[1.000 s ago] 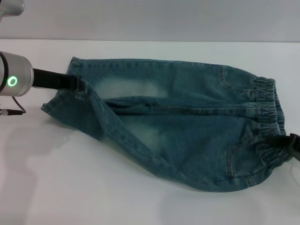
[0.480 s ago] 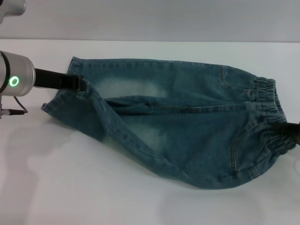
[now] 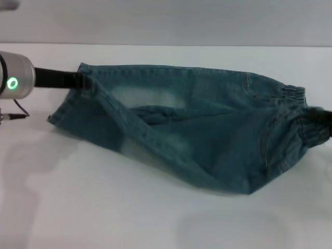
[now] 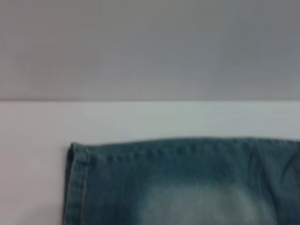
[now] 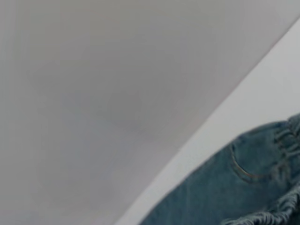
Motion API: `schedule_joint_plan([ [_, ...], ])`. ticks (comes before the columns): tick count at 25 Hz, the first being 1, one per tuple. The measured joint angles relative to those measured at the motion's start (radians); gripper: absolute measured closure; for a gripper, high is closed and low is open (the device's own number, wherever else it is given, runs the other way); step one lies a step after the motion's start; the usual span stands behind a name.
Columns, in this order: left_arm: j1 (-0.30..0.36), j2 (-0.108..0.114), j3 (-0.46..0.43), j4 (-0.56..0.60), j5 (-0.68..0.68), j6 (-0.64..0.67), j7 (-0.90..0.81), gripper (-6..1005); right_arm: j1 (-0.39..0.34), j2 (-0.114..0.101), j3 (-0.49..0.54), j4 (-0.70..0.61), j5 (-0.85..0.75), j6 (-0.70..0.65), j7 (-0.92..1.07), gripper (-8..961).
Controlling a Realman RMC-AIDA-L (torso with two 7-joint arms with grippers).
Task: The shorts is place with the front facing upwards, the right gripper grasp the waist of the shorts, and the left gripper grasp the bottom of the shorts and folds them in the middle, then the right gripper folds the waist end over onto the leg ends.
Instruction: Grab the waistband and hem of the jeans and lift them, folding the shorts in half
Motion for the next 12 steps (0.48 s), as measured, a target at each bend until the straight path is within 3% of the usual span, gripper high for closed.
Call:
schedule_joint_plan([
  [6,0.009,0.000,-0.012,-0.003,-0.022,0.085,0.001,873,0.086,-0.001,0.046,0.188,0.154,0.030,-0.084,923],
  [9,0.016,0.001,-0.025,-0.027,-0.055,0.168,0.001,872,0.141,-0.003,0.121,0.314,0.197,0.075,-0.111,921],
  [12,0.018,0.001,-0.045,-0.057,-0.074,0.216,0.001,870,0.157,-0.003,0.167,0.357,0.198,0.094,-0.116,919],
])
